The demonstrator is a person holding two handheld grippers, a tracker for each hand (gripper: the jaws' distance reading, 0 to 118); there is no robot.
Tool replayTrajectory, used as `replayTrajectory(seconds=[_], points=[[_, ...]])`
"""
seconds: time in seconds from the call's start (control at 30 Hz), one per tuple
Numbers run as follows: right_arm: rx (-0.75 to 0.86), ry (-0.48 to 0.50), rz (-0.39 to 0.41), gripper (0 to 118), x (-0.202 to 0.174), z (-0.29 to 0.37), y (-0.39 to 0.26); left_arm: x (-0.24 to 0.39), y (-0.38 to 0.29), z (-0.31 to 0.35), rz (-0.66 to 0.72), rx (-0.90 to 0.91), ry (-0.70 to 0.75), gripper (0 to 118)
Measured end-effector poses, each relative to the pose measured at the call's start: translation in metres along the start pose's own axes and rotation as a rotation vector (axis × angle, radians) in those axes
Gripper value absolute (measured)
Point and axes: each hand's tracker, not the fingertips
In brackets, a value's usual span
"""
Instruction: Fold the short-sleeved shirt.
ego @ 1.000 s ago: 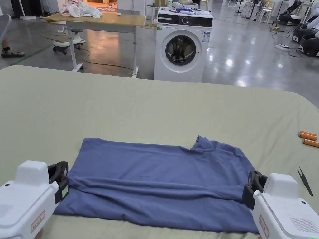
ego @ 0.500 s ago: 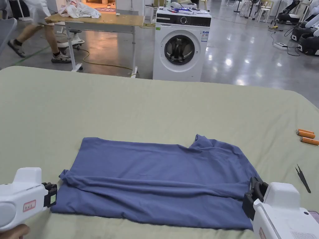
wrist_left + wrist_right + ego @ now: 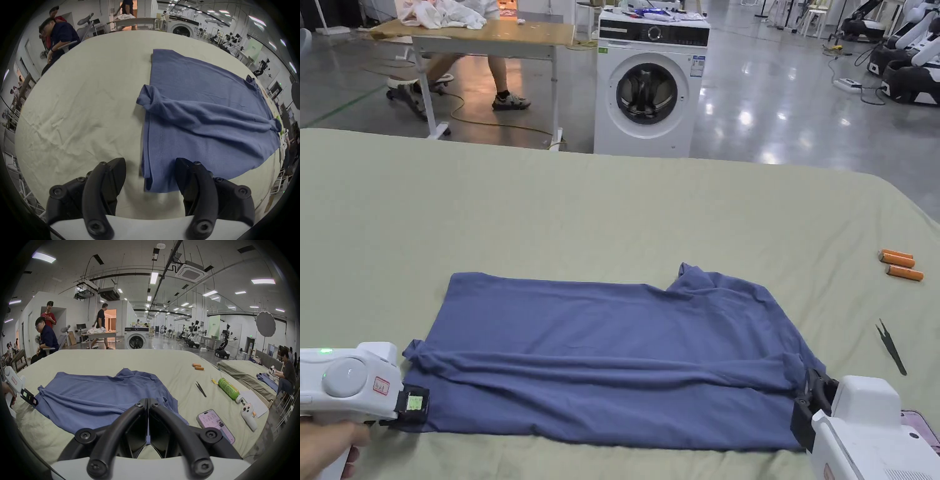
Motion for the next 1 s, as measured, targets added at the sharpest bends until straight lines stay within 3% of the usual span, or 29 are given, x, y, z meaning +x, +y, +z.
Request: replayTrajectory(seconds=[0.1,0.17,0.3,0.43,0.5,0.57,0.63,0.8,0.87,0.9,0.93,1.0], points=[[-0.017,-0.004,-0.008,0,0.007,-0.004,-0.001,0.006,-0.005,0.003,-0.035,0.012,-0.009,36],[-0.037,-0.013,-0.011,0,0.013,-0.009,-0.001,0.008,-0.005,0.006,-0.062,0.019,-0.017,0],[-0.101,-0.017,-0.047,0,0.033,-0.029,0.002,0.0,-0.011,0.018,-0.061,0.044,-0.06,0],[-0.24,0.015,-0.018,3,0.055,-0.061,0.002,-0.011,-0.02,0.035,-0.054,0.095,-0.085,0],[-0.325,0.05,-0.018,21,0.064,-0.079,-0.002,-0.015,-0.024,0.044,-0.043,0.121,-0.095,0],[-0.405,0.061,-0.019,57,0.07,-0.097,-0.008,-0.017,-0.026,0.049,-0.039,0.14,-0.111,0],[-0.482,0.072,-0.004,65,0.074,-0.114,-0.017,-0.018,-0.028,0.054,-0.04,0.156,-0.113,0],[-0.603,0.07,0.015,62,0.069,-0.141,-0.035,-0.02,-0.028,0.053,-0.033,0.165,-0.116,0],[-0.582,0.071,0.035,48,0.061,-0.137,-0.036,-0.019,-0.028,0.051,-0.035,0.164,-0.114,0],[-0.58,0.08,0.043,35,0.057,-0.136,-0.035,-0.019,-0.028,0.051,-0.033,0.165,-0.113,0],[-0.585,0.102,0.04,11,0.054,-0.136,-0.034,-0.019,-0.028,0.051,-0.032,0.166,-0.113,0],[-0.588,0.09,0.052,8,0.048,-0.135,-0.035,-0.017,-0.029,0.05,-0.036,0.169,-0.109,0]])
